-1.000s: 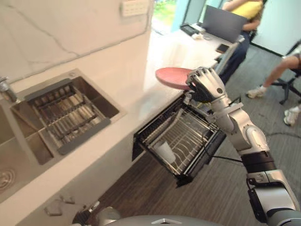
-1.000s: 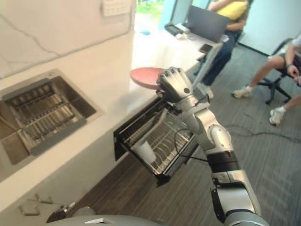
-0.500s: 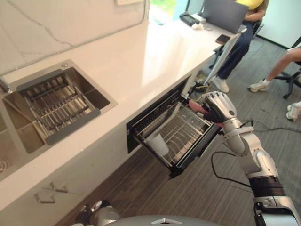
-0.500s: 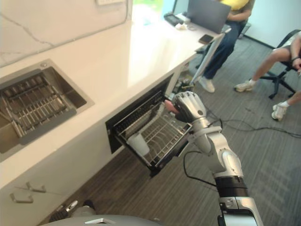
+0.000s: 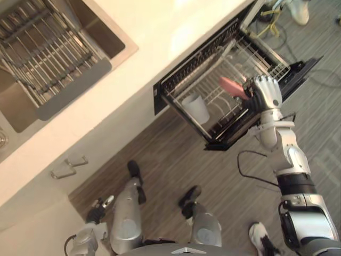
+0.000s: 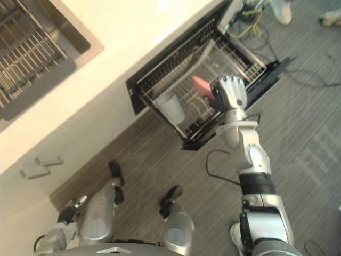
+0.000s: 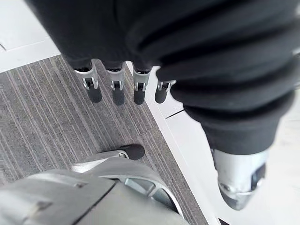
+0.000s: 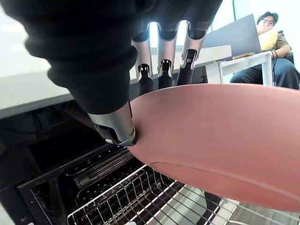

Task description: Walk over to the sink, pick up the cup, carry it to the dishwasher, place the cup inside the dishwasher, then close the dishwasher door

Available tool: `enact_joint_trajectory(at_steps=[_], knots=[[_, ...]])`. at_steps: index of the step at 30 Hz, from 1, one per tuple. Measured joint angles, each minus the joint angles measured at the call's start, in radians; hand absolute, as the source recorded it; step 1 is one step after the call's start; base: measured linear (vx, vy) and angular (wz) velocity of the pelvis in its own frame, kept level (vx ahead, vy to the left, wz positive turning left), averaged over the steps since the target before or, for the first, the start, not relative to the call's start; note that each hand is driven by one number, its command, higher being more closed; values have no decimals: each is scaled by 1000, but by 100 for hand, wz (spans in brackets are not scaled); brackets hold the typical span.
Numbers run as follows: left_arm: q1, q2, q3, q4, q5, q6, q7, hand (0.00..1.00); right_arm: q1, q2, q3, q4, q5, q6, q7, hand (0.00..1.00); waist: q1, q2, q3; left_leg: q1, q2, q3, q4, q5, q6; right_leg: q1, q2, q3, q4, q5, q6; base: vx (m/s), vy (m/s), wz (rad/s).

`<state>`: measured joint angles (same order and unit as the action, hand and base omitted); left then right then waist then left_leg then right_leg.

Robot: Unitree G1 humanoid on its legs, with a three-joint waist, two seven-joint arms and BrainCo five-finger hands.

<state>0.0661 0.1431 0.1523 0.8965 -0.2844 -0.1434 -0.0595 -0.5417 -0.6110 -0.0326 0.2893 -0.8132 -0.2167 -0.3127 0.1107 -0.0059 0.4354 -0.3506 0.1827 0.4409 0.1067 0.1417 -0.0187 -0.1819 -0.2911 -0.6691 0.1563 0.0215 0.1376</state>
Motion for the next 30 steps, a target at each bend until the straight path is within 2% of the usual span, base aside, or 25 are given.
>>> enact_joint_trajectory(at_steps=[4, 7, 11, 12, 13, 17, 20, 21, 23, 24, 25, 28, 30], knots=[[-34, 3, -35, -12, -53, -10, -14, 0, -158, -86, 79, 127, 44, 21, 4, 100, 9, 48, 31, -78, -7, -32, 15, 3, 11, -68, 2, 10, -25, 40, -4, -60, 35, -5], [-52, 1, -72, -12, -111, -9, -21, 0, -254, -137, 136, 218, 81, 36, 11, 100, 36, 84, 53, -124, -21, -38, 11, 6, 14, -127, -5, 32, -44, 71, -6, -62, 57, -12], [-85, -6, -118, -13, -167, -9, -21, 0, -368, -186, 195, 329, 82, 85, 24, 100, 59, 142, 80, -180, -47, -92, -3, 27, 23, -183, -22, 36, -45, 94, -4, -13, 50, 2], [-87, -8, -123, -14, -169, -8, -22, 0, -380, -186, 195, 348, 83, 95, 24, 100, 61, 146, 82, -180, -52, -92, -14, 34, 26, -188, -25, 36, -45, 95, -4, 1, 51, 6], [-90, -7, -134, -17, -178, -8, -22, 0, -400, -186, 204, 382, 104, 115, 22, 0, 69, 149, 83, -184, -59, -95, -29, 44, 26, -200, -28, 38, -45, 99, -3, 2, 40, 2], [-95, -10, -166, -25, -205, -6, -23, 0, -430, -206, 218, 439, 154, 179, 24, 0, 83, 162, 86, -190, -70, -114, -37, 50, 26, -209, -39, 38, -39, 102, -2, -4, 39, 4], [-95, -12, -178, -34, -218, -5, -36, 0, -445, -228, 216, 445, 228, 218, 67, 0, 86, 167, 85, -188, -78, -119, -43, 55, 27, -215, -50, 40, -28, 102, -2, -6, 12, 0], [-94, -19, -179, -40, -225, -4, -39, 0, -447, -230, 214, 446, 284, 225, 97, 0, 85, 169, 84, -176, -89, -129, -60, 63, 25, -215, -58, 42, -23, 102, -1, 0, 0, 0], [-92, -29, -186, -53, -225, -5, -43, 0, -447, -230, 207, 459, 374, 224, 137, 0, 85, 171, 83, -154, -104, -142, -87, 73, 23, -214, -72, 51, -10, 101, 1, -2, 34, -2], [-92, -34, -194, -60, -225, -4, -52, 0, -445, -230, 186, 475, 456, 222, 165, 0, 83, 175, 80, -144, -112, -144, -96, 76, 24, -211, -81, 52, -1, 99, 3, 1, 39, 3], [-90, -44, -194, -62, -225, -6, -57, 0, -436, -226, 147, 475, 549, 221, 189, 0, 80, 177, 79, -129, -122, -148, -104, 78, 25, -205, -91, 54, 7, 96, 7, 4, 38, 6], [-78, -60, -194, -63, -222, -10, -64, 0, -419, -217, 46, 471, 728, 201, 248, 0, 66, 178, 78, -96, -142, -167, -117, 78, 25, -177, -111, 53, 22, 86, 7, 12, 34, 9], [-71, -64, -192, -64, -217, -14, -67, 0, -403, -213, 7, 465, 778, 181, 267, 0, 59, 178, 78, -74, -150, -170, -129, 81, 26, -162, -119, 53, 31, 79, 7, 15, 20, 8]])
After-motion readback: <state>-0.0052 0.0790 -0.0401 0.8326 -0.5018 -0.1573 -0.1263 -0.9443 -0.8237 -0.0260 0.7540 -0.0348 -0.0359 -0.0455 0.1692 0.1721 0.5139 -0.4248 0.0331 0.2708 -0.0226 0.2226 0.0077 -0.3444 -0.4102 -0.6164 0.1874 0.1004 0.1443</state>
